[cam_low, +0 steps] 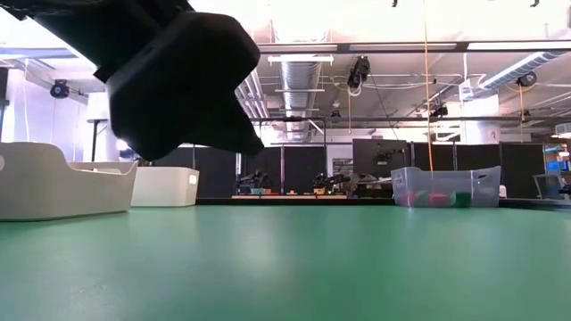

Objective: Sort blocks by size
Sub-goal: Put the violet rectangular block into the white bin

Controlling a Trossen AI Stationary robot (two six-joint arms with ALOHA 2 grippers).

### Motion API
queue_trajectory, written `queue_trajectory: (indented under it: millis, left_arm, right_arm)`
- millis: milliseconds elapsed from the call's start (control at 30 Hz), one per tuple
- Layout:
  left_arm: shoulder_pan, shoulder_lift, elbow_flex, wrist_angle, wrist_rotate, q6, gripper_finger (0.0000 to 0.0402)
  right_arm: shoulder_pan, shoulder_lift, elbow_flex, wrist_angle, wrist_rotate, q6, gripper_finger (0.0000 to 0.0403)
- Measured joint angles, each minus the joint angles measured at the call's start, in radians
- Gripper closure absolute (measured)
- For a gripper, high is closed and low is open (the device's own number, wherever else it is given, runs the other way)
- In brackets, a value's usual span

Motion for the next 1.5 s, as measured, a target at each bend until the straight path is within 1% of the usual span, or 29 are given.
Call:
queue_trajectory:
  millis: [100, 167, 333, 467, 600, 833, 967, 1100, 1267, 1367, 1500]
  left_arm:
    - [0.000, 0.000, 0.000, 0.000, -0.012, 0.009, 0.0171]
    - [0.000, 0.000, 0.000, 0.000, -0.018, 0.017, 0.0171]
    - [0.000, 0.000, 0.000, 0.002, -0.018, 0.022, 0.0171]
    - [0.000, 0.000, 0.000, 0.002, -0.017, 0.022, 0.0171]
    - [0.000, -0.001, -0.006, 0.000, -0.011, 0.027, 0.0171]
    - [-0.001, -0.001, -0.013, -0.003, -0.008, 0.024, 0.0171]
    - [-0.001, -0.001, -0.013, -0.002, -0.008, 0.023, 0.0171]
    - [-0.001, -0.001, -0.013, -0.001, -0.008, 0.023, 0.0171]
    - [-0.001, -0.001, -0.013, 0.000, -0.008, 0.023, 0.0171]
    - [-0.001, -0.001, -0.013, 0.000, -0.008, 0.024, 0.0171]
    - [0.000, -0.001, -0.013, 0.001, -0.009, 0.024, 0.0171]
  right_arm:
    - [0.020, 0.089, 0.057, -0.092, -0.151, -0.041, 0.0297]
    - [0.032, 0.136, 0.076, -0.126, -0.231, -0.067, 0.0321]
    - [0.055, 0.221, 0.061, -0.130, -0.382, -0.115, 0.0382]
    - [0.086, 0.285, 0.049, -0.132, -0.494, -0.152, 0.0390]
    - [0.125, 0.322, 0.052, -0.131, -0.535, -0.146, 0.0393]
    - [0.194, 0.331, 0.036, -0.125, -0.550, -0.085, 0.0394]
    - [0.220, 0.332, 0.011, -0.092, -0.546, -0.069, 0.0394]
    - [0.224, 0.332, -0.026, -0.016, -0.543, -0.057, 0.0394]
    - [0.218, 0.323, -0.033, -0.010, -0.513, -0.058, 0.0394]
    - [0.193, 0.298, -0.022, -0.019, -0.443, -0.053, 0.0394]
    - [0.138, 0.232, -0.018, -0.053, -0.258, -0.063, 0.0394]
